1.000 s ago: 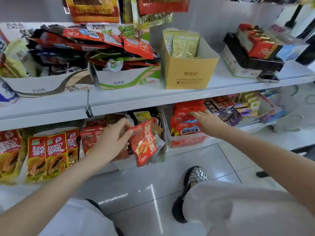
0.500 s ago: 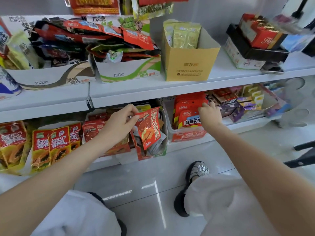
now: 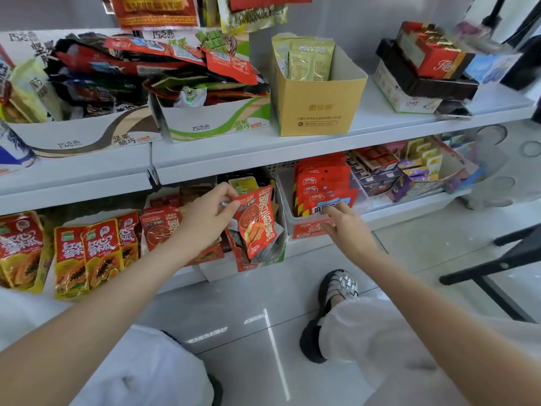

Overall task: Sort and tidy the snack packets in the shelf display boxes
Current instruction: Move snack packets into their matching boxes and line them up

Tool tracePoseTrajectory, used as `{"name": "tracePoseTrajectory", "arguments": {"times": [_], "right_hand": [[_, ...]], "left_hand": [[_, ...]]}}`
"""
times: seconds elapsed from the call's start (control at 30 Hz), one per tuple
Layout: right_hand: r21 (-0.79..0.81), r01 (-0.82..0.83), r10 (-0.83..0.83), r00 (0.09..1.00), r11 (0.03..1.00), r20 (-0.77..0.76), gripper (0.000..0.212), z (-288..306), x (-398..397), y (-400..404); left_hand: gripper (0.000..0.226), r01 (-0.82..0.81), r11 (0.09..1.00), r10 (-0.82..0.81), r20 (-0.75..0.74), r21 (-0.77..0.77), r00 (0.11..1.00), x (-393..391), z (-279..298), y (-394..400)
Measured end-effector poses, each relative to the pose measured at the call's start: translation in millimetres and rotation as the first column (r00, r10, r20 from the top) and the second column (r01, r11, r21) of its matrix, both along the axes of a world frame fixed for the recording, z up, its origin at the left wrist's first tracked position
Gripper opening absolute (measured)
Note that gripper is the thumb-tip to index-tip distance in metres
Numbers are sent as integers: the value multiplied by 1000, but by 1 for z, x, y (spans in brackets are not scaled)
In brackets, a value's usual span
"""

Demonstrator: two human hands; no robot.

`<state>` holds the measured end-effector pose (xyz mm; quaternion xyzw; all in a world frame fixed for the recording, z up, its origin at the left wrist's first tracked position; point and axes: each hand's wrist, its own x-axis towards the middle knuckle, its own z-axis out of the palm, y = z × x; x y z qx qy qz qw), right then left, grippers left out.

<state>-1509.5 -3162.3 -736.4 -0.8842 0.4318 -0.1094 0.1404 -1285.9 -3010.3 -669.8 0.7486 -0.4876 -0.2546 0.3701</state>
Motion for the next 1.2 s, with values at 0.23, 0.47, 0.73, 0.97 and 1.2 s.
{"name": "tracePoseTrajectory", "arguments": {"times": [0.23,0.47,0.73,0.97,1.2], "right_hand": [[-97,125,-139,977,987,-159,26,-6,16,-15],[-110,127,-151,957,986,-246,29,16,19,-22],[543,-357,195,922,760,334,56,67,94,84],[419,-178,73,964,891,254,21,25,162,120],[424,-127,-127,843,897,522,12,13,206,113]], "left_hand": [[7,-9,1000,9,-10,-7,1000,5,-8,1],[6,-3,1000,5,-46,25,999,14,0,11],[11,107,978,-70,-200,181,977,46,7,56],[11,-138,945,134,33,295,990,101,-29,109],[47,11,906,-203,410,424,889,123,-69,135]]}}
